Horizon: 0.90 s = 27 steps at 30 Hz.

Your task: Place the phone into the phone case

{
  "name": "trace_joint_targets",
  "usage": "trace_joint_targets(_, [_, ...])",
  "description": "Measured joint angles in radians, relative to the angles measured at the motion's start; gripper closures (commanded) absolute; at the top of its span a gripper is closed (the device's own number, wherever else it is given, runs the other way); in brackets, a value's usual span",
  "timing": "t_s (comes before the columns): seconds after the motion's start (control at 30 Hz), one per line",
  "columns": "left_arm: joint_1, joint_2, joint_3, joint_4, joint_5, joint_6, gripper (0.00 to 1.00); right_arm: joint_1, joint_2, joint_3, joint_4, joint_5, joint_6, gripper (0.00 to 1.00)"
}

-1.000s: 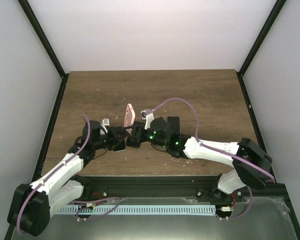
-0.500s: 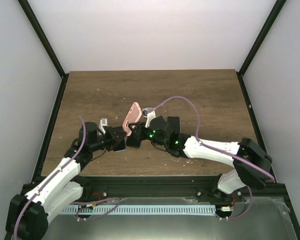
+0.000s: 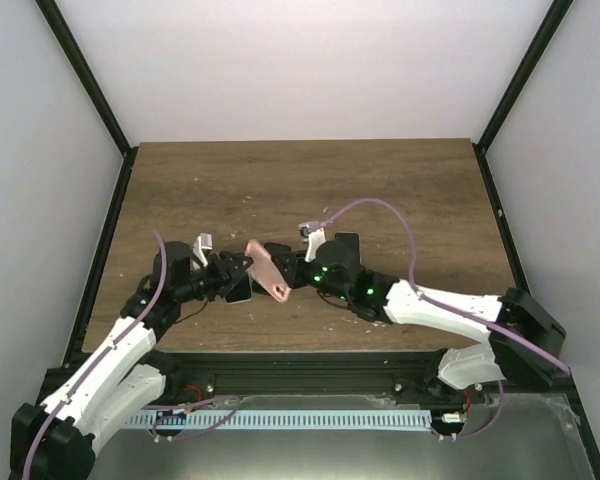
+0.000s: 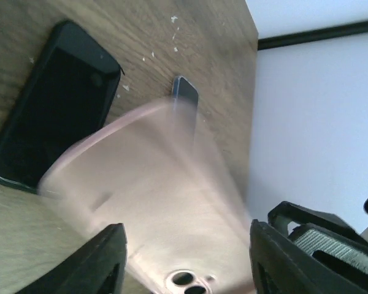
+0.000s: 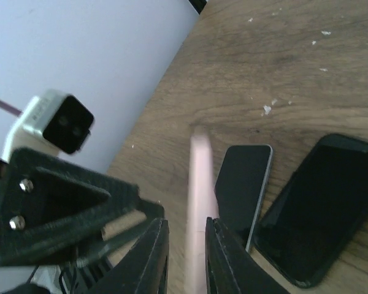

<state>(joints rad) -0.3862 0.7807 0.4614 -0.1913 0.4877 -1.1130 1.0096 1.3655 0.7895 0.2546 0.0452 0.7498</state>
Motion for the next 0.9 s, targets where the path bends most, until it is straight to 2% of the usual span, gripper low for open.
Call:
trace_joint_targets(0.1, [0.0,-0.002,0.045,-0.071,-0.04,0.072,0.32,-0.021,-0.077,-0.069,-0.011,-0.03,-0.002,0.82])
trace_joint_targets(0.27, [0.0,0.039,0.117,-0.193,-0.142,0.195,0.31,-0.056,-0.222,-0.19,-0.077,-0.082,-0.005,0.82])
trace_joint_targets(0.43, [0.0,0.14,0.173,-0.291,-0.25,0.301,0.33,-0.069,-0.286,-0.278,-0.158,-0.138,-0.053,0.7])
trace_joint_targets(0.6, [0.001,0.23,0.177,-0.319,-0.303,0.364,0.32,-0.081,-0.241,-0.246,-0.264,-0.177,-0.228,0.68])
trace_joint_targets(0.73, [0.019,0.31,0.185,-0.323,-0.323,0.403,0.26,-0.103,-0.117,-0.15,-0.322,-0.215,-0.365,0.65])
trace_joint_targets(0.83, [0.057,0.367,0.193,-0.316,-0.308,0.425,0.15,-0.117,-0.006,-0.067,-0.345,-0.235,-0.459,0.62])
trace_joint_targets(0.9, [0.088,0.391,0.193,-0.309,-0.282,0.435,0.04,-0.122,0.068,-0.022,-0.352,-0.249,-0.518,0.64])
